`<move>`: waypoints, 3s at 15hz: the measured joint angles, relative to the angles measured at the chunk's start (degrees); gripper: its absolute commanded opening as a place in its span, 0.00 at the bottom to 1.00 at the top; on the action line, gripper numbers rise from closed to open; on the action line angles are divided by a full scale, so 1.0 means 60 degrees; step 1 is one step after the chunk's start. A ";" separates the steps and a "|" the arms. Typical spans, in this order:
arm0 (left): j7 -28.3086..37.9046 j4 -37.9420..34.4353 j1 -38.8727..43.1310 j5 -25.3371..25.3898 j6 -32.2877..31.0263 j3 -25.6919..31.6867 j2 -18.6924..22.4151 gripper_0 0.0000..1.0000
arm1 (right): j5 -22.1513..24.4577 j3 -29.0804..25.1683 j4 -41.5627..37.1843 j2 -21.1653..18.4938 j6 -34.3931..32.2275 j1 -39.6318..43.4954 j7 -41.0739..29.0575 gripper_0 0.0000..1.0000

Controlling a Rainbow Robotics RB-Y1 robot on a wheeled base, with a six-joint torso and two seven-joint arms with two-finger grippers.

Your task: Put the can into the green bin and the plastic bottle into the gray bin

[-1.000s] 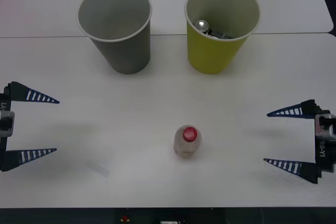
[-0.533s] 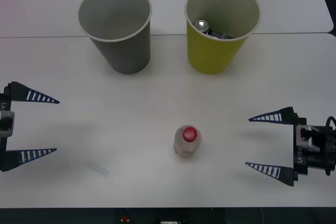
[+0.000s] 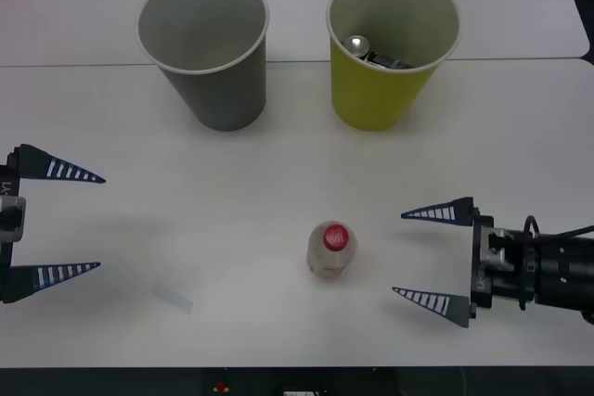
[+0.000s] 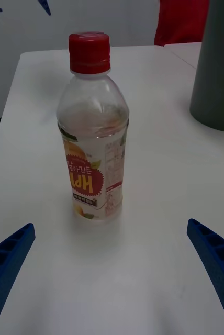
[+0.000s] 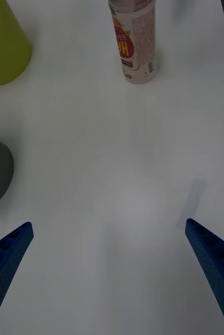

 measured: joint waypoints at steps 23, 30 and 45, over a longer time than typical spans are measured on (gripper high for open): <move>0.0000 0.0000 0.0000 0.0000 0.0000 0.0000 0.0000 1.00 | 0.0366 0.1072 0.1711 0.2780 0.0449 -0.1107 0.0621 0.00; 0.0000 0.0000 0.0000 0.0000 0.0000 0.0000 0.0000 1.00 | 0.0359 0.1072 0.1701 0.2731 0.0452 -0.1112 0.0576 0.00; 0.0000 0.0000 0.0000 0.0000 0.0000 0.0000 0.0000 1.00 | 0.3074 -0.0062 -0.4030 -0.0354 0.1184 -0.0283 -0.7505 0.00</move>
